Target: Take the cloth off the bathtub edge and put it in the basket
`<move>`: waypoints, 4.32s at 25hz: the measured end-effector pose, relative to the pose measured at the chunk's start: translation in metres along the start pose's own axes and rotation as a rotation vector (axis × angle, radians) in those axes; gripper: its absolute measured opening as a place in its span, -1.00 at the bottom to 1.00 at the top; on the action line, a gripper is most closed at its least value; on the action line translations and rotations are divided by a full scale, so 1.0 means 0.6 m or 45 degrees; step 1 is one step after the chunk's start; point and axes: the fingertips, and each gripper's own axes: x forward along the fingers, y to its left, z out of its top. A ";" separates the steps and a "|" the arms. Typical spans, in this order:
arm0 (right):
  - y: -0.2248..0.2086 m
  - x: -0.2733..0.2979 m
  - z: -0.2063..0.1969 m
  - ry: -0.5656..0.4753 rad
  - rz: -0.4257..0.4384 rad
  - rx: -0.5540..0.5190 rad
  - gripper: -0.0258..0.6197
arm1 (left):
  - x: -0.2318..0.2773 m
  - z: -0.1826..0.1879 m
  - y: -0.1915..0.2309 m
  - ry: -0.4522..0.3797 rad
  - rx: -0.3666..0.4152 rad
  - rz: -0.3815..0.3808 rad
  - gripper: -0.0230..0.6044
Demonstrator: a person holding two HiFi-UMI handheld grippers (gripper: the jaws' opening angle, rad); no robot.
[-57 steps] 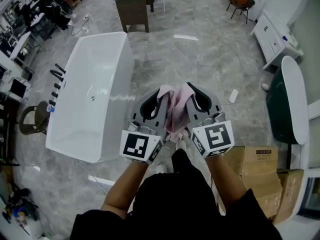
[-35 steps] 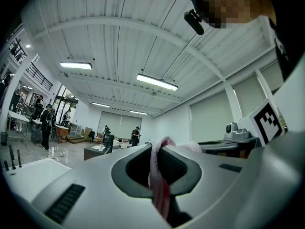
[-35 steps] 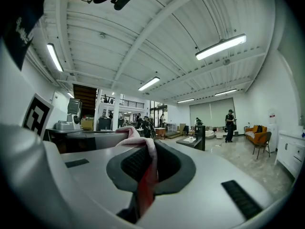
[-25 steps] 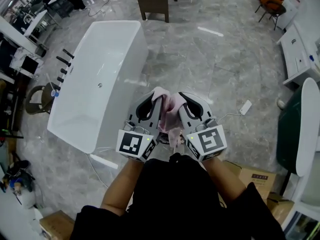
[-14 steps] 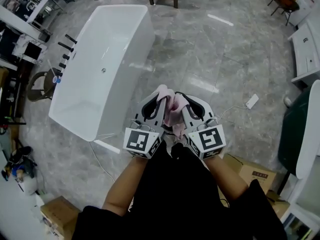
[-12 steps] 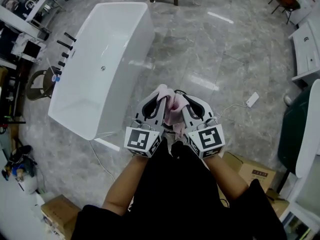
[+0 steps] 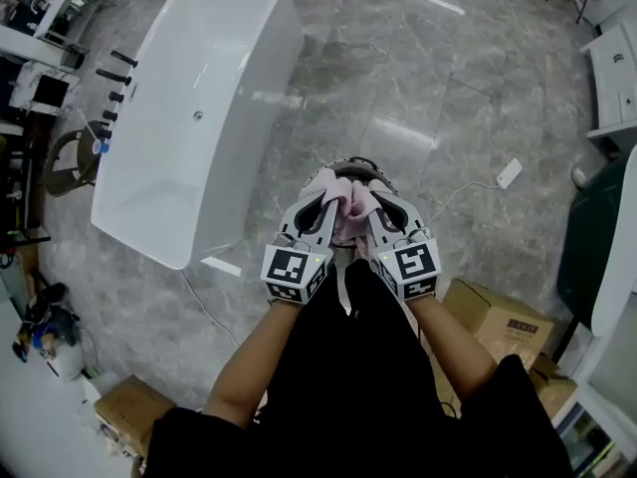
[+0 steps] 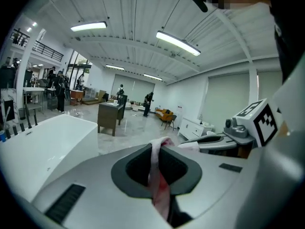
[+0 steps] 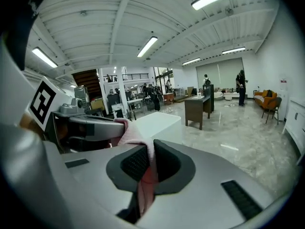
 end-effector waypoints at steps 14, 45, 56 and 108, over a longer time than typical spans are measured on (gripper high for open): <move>-0.064 0.106 -0.216 0.218 -0.052 0.101 -0.82 | 0.095 -0.210 0.067 0.197 -0.139 0.022 -0.82; -0.113 0.290 -0.759 0.875 -0.031 0.453 -0.79 | 0.246 -0.742 0.176 0.660 -0.174 -0.120 -0.47; -0.137 0.274 -0.776 0.850 -0.087 0.506 -0.40 | 0.262 -0.751 0.164 0.668 -0.190 -0.137 -0.42; 0.208 -0.112 0.234 -0.419 -0.231 0.196 -0.68 | -0.254 0.190 0.042 -0.295 0.013 -0.118 -0.88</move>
